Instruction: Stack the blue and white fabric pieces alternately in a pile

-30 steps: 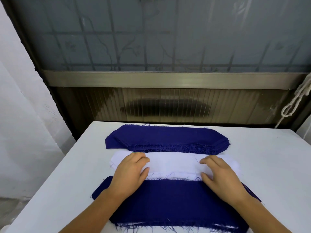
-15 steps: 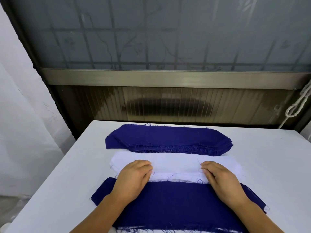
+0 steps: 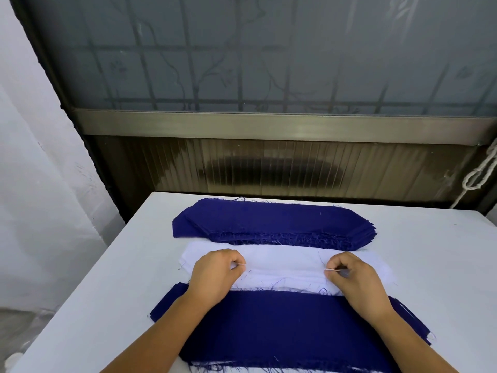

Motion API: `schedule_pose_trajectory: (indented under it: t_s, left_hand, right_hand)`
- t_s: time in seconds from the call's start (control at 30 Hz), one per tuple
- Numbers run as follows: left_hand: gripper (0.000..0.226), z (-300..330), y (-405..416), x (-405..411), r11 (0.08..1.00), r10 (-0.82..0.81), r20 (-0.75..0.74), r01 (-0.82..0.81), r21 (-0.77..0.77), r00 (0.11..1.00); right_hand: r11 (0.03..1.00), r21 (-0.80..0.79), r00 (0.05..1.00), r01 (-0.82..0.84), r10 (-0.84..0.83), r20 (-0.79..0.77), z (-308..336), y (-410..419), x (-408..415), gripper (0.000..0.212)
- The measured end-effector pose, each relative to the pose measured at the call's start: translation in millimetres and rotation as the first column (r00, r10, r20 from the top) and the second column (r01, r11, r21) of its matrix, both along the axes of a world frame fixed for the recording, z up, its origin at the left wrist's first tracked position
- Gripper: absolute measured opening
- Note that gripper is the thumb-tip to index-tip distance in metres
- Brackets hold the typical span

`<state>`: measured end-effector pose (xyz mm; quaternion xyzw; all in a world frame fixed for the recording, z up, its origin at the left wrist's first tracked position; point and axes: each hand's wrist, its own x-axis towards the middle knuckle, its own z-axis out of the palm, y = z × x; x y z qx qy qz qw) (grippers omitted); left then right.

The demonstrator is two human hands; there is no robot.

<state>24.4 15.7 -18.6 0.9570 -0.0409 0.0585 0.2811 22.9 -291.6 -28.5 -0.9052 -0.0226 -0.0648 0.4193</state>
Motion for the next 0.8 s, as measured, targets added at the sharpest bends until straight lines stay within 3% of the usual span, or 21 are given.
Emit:
schedule_pose_trajectory:
  t_s: [0.23,0.43,0.53,0.7,0.8]
  left_hand:
    - [0.012,14,-1,16,0.998,0.038,-0.127,-0.044,-0.046,0.991]
    - [0.012,14,3,20,1.0,-0.013,-0.139,0.009,-0.027,0.99]
    - [0.02,8,6,16,0.999,0.025,-0.097,-0.022,0.033,0.995]
    - [0.012,0,22,2,0.988,0.05,0.042,-0.055,0.146,0.998]
    - [0.011,6,35,-1,0.983,0.065,0.109,-0.083,0.166,0.992]
  right_hand:
    - [0.993,0.113,1.0,0.013,-0.013,-0.002,1,-1,-2,0.015]
    - [0.993,0.1,0.998,0.067,-0.067,0.003,-1,0,-2,0.018]
    - [0.987,0.077,0.989,0.142,-0.145,0.037,-2,0,-3,0.021]
    - [0.984,-0.003,0.98,0.18,-0.178,0.092,-2,-3,-4,0.021]
    - [0.98,-0.044,0.963,0.193,-0.18,0.202,7,-1,-6,0.014]
